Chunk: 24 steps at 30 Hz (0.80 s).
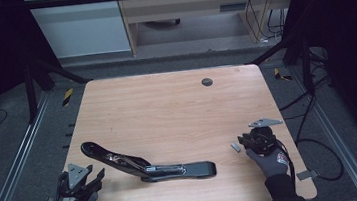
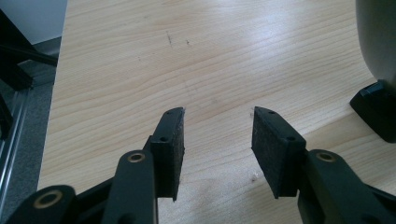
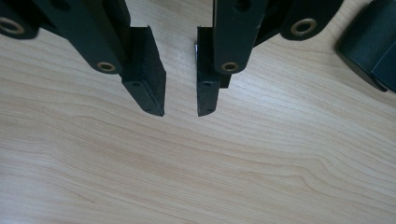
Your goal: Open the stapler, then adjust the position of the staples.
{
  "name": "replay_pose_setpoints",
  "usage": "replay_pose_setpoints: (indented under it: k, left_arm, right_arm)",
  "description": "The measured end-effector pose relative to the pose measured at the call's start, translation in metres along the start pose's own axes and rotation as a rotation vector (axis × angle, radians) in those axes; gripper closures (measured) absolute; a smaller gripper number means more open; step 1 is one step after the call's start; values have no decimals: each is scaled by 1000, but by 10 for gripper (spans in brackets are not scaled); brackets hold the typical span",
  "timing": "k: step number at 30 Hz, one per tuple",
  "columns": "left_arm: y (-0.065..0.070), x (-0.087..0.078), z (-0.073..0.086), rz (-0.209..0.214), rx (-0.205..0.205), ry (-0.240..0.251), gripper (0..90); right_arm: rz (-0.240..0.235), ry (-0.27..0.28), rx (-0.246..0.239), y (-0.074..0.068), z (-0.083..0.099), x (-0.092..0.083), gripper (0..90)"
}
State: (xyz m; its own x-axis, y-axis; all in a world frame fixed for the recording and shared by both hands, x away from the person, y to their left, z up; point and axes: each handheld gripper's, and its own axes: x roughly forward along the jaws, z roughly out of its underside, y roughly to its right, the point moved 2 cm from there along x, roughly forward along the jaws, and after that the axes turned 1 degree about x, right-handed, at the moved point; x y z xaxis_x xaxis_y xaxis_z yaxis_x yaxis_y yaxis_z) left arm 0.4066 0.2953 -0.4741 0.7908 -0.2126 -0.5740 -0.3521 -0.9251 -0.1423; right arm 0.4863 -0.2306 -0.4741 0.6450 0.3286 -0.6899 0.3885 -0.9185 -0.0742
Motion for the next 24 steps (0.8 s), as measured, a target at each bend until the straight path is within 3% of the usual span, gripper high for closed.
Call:
replay_pose_setpoints:
  k: [16,24]
  left_arm:
    - [3,0,-1,-1,21,-6,530]
    - [3,0,-1,3,21,-4,529]
  right_arm:
    - [22,-77,-73,-8,2,19,697]
    - [15,-96,-77,-10,3,22,671]
